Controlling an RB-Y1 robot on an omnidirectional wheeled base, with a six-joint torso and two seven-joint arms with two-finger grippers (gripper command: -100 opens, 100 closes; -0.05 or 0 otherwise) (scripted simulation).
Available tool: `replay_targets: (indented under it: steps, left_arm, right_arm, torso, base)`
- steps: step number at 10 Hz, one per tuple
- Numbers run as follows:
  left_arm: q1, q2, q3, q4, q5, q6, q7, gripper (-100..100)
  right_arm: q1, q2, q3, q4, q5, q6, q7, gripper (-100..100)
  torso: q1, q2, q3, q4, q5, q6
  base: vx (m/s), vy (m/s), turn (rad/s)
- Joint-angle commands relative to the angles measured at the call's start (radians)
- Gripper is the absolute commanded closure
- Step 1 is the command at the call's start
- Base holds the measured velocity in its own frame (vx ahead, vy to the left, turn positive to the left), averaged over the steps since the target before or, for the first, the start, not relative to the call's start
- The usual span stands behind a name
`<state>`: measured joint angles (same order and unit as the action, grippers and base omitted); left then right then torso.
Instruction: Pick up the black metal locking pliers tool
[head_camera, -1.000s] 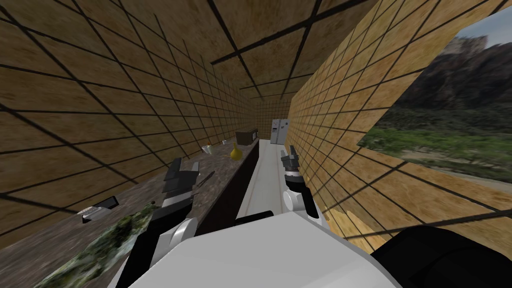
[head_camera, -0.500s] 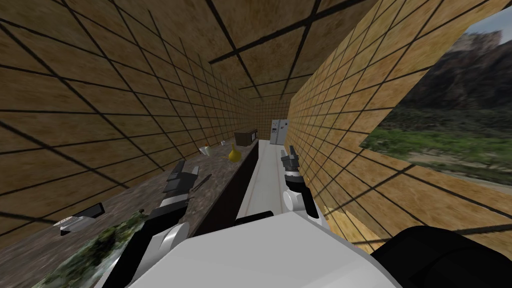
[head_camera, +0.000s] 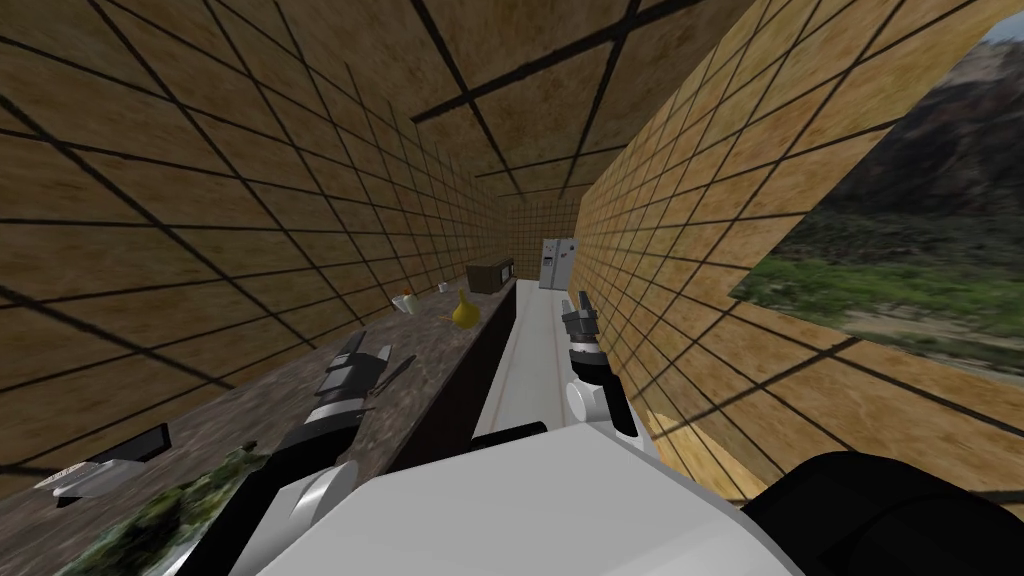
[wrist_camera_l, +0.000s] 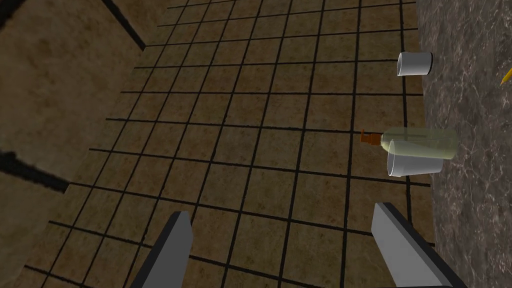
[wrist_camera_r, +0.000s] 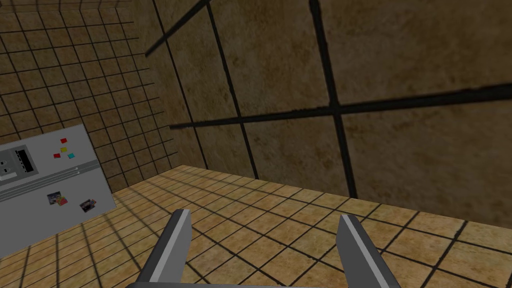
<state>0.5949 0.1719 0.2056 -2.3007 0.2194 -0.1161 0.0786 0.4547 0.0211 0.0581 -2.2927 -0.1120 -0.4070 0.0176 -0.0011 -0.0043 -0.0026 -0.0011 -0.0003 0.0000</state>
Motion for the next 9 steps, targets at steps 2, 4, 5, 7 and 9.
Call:
replay_targets:
  steps: [2, 4, 5, 7, 9]
  left_arm:
    - [0.006, 0.008, 0.022, 0.007, 0.018, 0.064, 0.014, -100]
    - [0.027, 0.026, 0.067, 0.019, 0.056, 0.137, 0.046, -100]
    - [0.027, 0.026, 0.067, 0.019, 0.056, 0.155, 0.046, -100]
    - [0.038, 0.035, 0.091, 0.026, 0.076, 0.202, 0.063, -100]
    - [0.049, 0.044, 0.115, 0.033, 0.096, 0.252, 0.080, -100]
  right_arm:
    - [0.000, 0.000, 0.000, 0.000, 0.000, 0.000, 0.000, 0]
    - [0.000, 0.000, 0.000, 0.000, 0.000, 0.000, 0.000, 0]
    - [0.000, 0.000, 0.000, 0.000, 0.000, 0.000, 0.000, 0]
    - [0.000, 0.000, 0.000, 0.000, 0.000, 0.000, 0.000, 0]
    - [0.000, 0.000, 0.000, 0.000, 0.000, 0.000, 0.000, 0]
  torso:
    - [-0.001, 0.001, 0.000, 0.000, 0.000, 0.000]
    - [0.000, 0.001, 0.001, 0.000, 0.000, 0.000]
    - [-0.001, -0.001, -0.001, 0.000, 0.000, 0.000]
    - [-0.001, 0.000, 0.000, 0.000, 0.000, 0.000]
    - [-0.001, 0.001, 0.000, 0.000, 0.000, 0.000]
  base:
    - [0.043, -0.029, -0.014]
    - [0.078, -0.028, -0.022]
    - [0.078, -0.029, -0.003]
    - [0.056, -0.029, -0.012]
    - [0.055, -0.031, -0.014]
